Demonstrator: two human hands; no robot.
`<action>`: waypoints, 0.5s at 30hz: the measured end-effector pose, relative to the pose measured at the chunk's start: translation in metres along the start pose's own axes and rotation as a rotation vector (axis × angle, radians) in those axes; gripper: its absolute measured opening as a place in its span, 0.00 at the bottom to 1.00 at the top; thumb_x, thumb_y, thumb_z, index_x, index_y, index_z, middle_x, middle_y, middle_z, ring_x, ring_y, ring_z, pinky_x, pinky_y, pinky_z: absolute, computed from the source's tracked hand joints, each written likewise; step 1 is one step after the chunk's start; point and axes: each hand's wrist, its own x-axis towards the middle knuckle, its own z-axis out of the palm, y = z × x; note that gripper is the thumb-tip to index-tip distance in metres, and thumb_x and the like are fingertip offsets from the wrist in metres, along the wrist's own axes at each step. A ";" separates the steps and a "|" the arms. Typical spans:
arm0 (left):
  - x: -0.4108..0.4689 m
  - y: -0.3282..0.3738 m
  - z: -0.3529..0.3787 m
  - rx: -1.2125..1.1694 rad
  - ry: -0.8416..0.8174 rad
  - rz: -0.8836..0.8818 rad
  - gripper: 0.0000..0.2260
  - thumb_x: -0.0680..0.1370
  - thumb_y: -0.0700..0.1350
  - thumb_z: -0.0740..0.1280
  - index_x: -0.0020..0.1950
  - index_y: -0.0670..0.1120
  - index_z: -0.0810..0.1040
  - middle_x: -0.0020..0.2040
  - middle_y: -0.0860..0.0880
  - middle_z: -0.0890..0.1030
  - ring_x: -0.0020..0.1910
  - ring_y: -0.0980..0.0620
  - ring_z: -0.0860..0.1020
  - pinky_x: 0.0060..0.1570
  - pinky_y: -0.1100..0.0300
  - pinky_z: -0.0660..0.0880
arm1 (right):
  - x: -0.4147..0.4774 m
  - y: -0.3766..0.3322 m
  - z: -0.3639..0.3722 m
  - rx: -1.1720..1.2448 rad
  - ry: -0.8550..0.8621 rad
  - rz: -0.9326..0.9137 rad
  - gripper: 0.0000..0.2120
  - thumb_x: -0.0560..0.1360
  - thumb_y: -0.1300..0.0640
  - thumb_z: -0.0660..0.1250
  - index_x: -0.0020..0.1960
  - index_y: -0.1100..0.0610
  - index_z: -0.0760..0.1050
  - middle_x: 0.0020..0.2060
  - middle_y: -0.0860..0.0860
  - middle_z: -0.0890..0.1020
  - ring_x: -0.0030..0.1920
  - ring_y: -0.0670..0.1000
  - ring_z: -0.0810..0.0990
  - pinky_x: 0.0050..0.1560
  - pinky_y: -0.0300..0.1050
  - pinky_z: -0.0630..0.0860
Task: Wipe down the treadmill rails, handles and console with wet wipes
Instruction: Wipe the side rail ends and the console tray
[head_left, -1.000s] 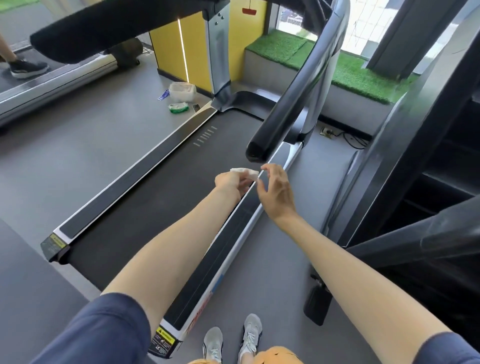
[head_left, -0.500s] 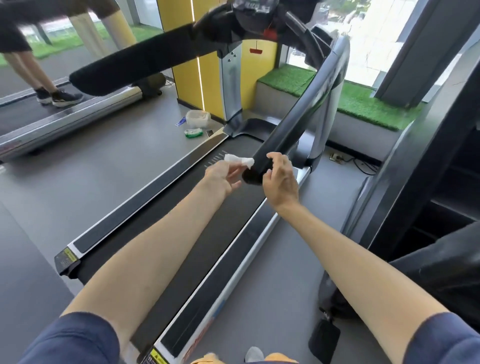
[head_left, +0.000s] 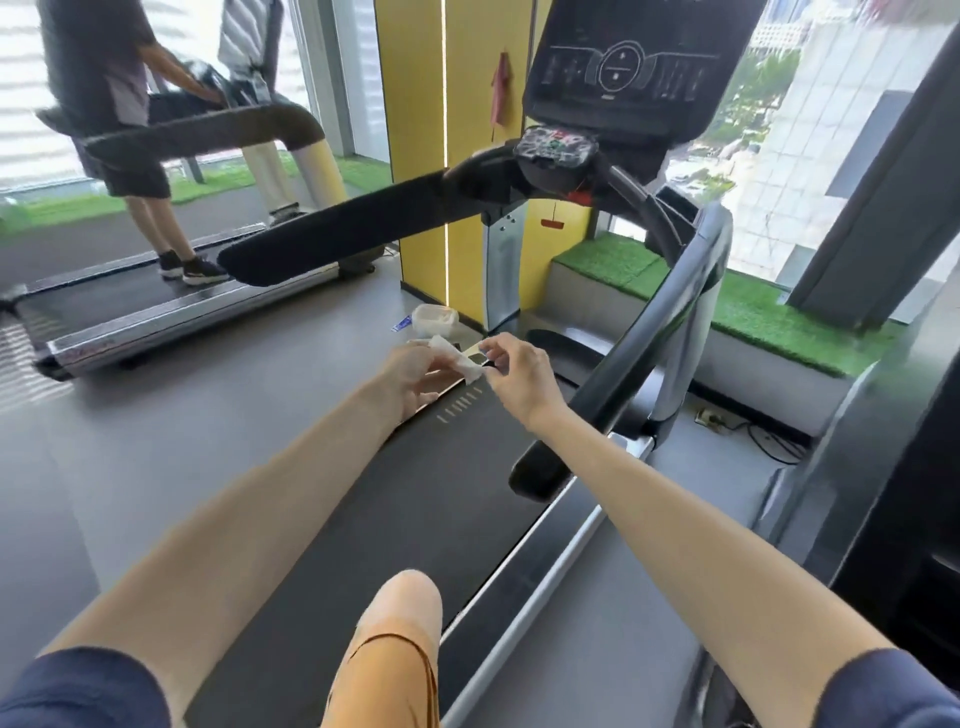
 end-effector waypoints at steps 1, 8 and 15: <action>0.011 0.001 -0.004 -0.015 0.013 0.004 0.10 0.71 0.33 0.67 0.38 0.48 0.78 0.32 0.51 0.82 0.39 0.52 0.81 0.55 0.52 0.69 | 0.010 0.003 0.006 0.010 -0.008 0.019 0.13 0.73 0.64 0.68 0.57 0.57 0.79 0.47 0.52 0.82 0.46 0.49 0.78 0.50 0.45 0.76; 0.121 0.010 -0.052 -0.045 0.013 -0.025 0.11 0.70 0.34 0.68 0.45 0.48 0.75 0.32 0.52 0.82 0.40 0.53 0.81 0.47 0.56 0.69 | 0.094 0.020 0.084 0.142 -0.099 0.017 0.09 0.72 0.59 0.72 0.51 0.59 0.81 0.44 0.50 0.84 0.40 0.44 0.78 0.42 0.28 0.70; 0.254 0.058 -0.117 -0.053 -0.187 -0.174 0.04 0.77 0.42 0.68 0.45 0.48 0.74 0.39 0.50 0.80 0.34 0.56 0.81 0.43 0.58 0.72 | 0.217 0.016 0.143 0.172 0.022 0.256 0.00 0.73 0.62 0.71 0.43 0.59 0.81 0.37 0.48 0.81 0.37 0.43 0.76 0.42 0.31 0.70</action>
